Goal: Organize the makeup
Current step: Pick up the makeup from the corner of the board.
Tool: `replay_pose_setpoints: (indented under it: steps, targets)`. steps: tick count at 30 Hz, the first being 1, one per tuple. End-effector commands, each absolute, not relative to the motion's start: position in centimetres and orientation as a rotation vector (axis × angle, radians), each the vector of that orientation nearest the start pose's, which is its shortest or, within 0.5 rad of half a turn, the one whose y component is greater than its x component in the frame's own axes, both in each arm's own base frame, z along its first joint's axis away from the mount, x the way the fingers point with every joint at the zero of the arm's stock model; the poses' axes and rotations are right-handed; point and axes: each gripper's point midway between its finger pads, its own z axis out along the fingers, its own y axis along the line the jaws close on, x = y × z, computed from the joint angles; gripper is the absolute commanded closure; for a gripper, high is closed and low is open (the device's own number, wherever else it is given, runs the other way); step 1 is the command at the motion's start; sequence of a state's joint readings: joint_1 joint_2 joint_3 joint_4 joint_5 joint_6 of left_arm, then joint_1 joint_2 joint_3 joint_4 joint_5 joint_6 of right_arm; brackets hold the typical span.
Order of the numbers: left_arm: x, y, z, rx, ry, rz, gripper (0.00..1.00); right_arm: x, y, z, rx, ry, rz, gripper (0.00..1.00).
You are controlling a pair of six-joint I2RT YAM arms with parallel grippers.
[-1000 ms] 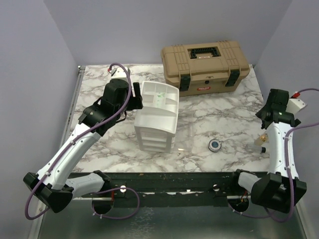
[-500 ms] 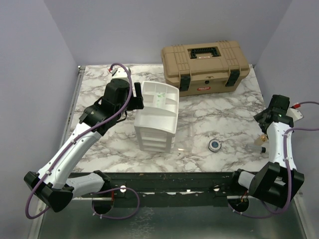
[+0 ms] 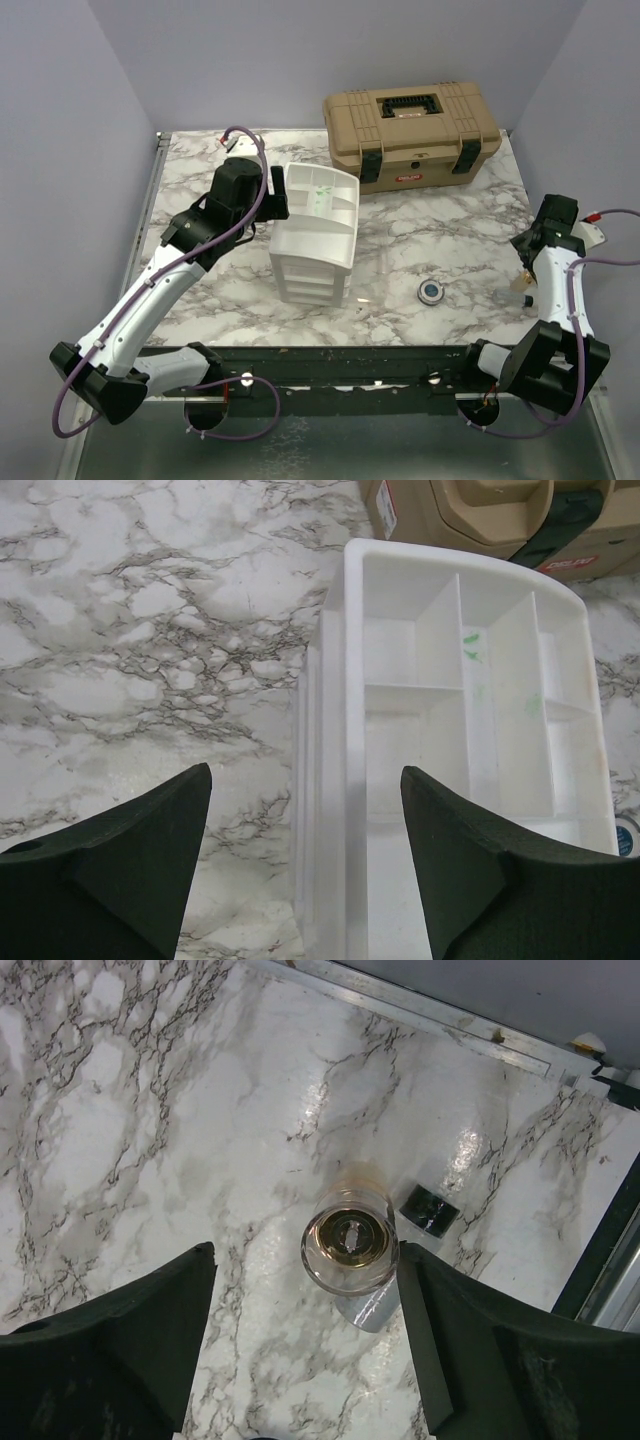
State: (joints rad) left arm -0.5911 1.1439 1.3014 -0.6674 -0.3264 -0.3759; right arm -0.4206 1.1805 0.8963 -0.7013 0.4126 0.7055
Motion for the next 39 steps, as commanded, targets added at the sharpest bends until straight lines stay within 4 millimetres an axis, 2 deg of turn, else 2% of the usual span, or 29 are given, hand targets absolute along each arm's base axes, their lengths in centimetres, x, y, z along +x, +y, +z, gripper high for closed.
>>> replay_pose_setpoints:
  steps: [1, 4, 8, 12, 18, 29, 33, 37, 39]
  targets:
    - [31.0, -15.3, 30.1, 0.029, 2.048, -0.238, 0.22, 23.3, -16.6, 12.0, 1.460, 1.996, -0.471, 0.24]
    - [31.1, -15.3, 30.0, 0.035, 2.051, -0.232, 0.22, 23.1, -16.6, 11.8, 1.458, 1.999, -0.478, 0.30]
    - [31.1, -15.3, 29.8, 0.039, 2.054, -0.225, 0.22, 22.8, -16.9, 11.6, 1.458, 2.000, -0.513, 0.31]
    - [31.2, -15.3, 29.6, 0.040, 2.059, -0.220, 0.22, 22.6, -17.1, 11.7, 1.458, 1.992, -0.528, 0.39]
    - [31.2, -15.4, 29.3, 0.047, 2.066, -0.219, 0.22, 22.1, -17.5, 11.4, 1.461, 1.996, -0.578, 0.41]
    - [31.2, -15.4, 29.3, 0.050, 2.067, -0.221, 0.22, 22.0, -17.5, 11.3, 1.453, 1.991, -0.583, 0.54]
    - [31.2, -15.4, 29.4, 0.048, 2.063, -0.218, 0.22, 22.0, -17.5, 11.6, 1.443, 1.989, -0.579, 0.59]
    - [31.3, -15.3, 29.5, 0.046, 2.061, -0.215, 0.22, 22.3, -17.4, 12.3, 1.426, 1.969, -0.545, 0.70]
    - [31.3, -15.3, 29.6, 0.047, 2.060, -0.216, 0.22, 22.4, -17.4, 13.0, 1.415, 1.948, -0.536, 0.73]
